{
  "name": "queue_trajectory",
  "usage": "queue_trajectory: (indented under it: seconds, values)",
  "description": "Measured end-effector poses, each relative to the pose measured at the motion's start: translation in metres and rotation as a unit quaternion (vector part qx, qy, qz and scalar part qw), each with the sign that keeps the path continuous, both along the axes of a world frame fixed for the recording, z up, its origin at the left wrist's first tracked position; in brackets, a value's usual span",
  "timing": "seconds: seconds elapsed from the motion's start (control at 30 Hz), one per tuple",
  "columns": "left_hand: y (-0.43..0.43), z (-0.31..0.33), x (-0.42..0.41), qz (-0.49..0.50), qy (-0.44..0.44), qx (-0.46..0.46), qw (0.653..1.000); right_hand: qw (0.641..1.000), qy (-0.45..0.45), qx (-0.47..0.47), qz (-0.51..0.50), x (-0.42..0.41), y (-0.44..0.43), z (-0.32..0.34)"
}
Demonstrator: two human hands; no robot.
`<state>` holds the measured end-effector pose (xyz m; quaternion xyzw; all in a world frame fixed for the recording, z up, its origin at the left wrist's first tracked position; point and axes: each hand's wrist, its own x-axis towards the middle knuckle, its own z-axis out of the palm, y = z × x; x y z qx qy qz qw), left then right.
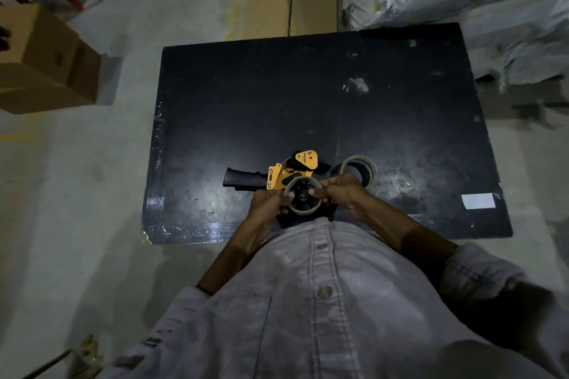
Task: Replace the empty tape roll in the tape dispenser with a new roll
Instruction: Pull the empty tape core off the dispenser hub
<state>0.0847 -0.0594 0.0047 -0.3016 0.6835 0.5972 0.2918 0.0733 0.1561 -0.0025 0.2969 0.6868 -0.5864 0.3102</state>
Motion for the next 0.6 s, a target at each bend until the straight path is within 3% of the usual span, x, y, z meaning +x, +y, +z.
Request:
queue_trajectory:
  seconds: [0.2, 0.33, 0.47, 0.6]
  values:
    - [0.003, 0.012, -0.006, -0.066, -0.003, 0.007, 0.998, 1.000, -0.013, 0.013, -0.006, -0.002, 0.001, 0.000]
    - [0.007, 0.033, -0.017, -0.133, -0.010, 0.032, 0.991, 0.999, -0.033, -0.034, -0.013, -0.002, 0.005, 0.008]
    - [-0.002, 0.046, -0.030, -0.127, -0.014, 0.040, 0.991, 0.981, -0.078, -0.175, -0.009, 0.007, 0.009, 0.015]
    - [-0.010, 0.047, -0.026, -0.092, 0.018, 0.064, 0.994, 0.985, -0.019, -0.167, 0.025, -0.001, 0.018, 0.031]
